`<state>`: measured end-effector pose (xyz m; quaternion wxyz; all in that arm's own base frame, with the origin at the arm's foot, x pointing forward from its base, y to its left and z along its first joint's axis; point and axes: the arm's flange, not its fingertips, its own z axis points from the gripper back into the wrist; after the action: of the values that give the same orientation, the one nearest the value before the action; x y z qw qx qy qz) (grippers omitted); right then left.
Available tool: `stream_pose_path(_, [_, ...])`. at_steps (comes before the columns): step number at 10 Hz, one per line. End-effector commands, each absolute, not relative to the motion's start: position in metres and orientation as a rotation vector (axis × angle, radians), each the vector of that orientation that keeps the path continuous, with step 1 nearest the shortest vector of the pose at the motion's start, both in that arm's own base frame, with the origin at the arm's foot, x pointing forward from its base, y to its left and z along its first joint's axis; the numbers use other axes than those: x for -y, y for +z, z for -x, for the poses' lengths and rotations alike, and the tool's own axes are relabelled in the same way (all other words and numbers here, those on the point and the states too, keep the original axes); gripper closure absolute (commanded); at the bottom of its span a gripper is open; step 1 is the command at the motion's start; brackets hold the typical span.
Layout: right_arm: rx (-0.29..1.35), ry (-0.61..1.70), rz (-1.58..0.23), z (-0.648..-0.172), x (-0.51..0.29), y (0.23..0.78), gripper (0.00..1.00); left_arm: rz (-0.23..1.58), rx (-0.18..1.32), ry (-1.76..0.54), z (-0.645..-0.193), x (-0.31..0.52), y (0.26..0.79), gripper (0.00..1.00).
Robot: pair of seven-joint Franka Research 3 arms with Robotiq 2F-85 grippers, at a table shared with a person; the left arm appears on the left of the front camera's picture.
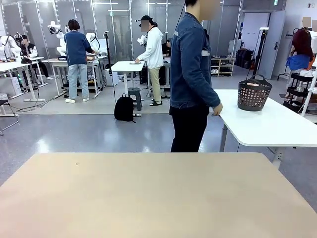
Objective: Fold the towel.
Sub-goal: Grab the top end of the 100 cm Hotel Towel extended by the human.
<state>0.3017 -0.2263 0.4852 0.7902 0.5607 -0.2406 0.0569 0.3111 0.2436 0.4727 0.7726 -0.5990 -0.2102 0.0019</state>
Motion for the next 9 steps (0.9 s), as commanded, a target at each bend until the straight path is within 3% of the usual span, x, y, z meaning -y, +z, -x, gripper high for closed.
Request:
stream_pose_path(1, [0.533, 0.125, -1.224, -0.3034, 0.2265, 0.4864, 0.00, 1.313, 0.458, -0.015, -0.3099, -0.2450, 0.4723, 0.00])
stream_pose_path(9, [0.533, 0.125, -1.224, -0.3034, 0.2265, 0.4864, 0.00, 1.313, 0.458, -0.015, -0.3099, -0.2450, 0.4723, 0.00])
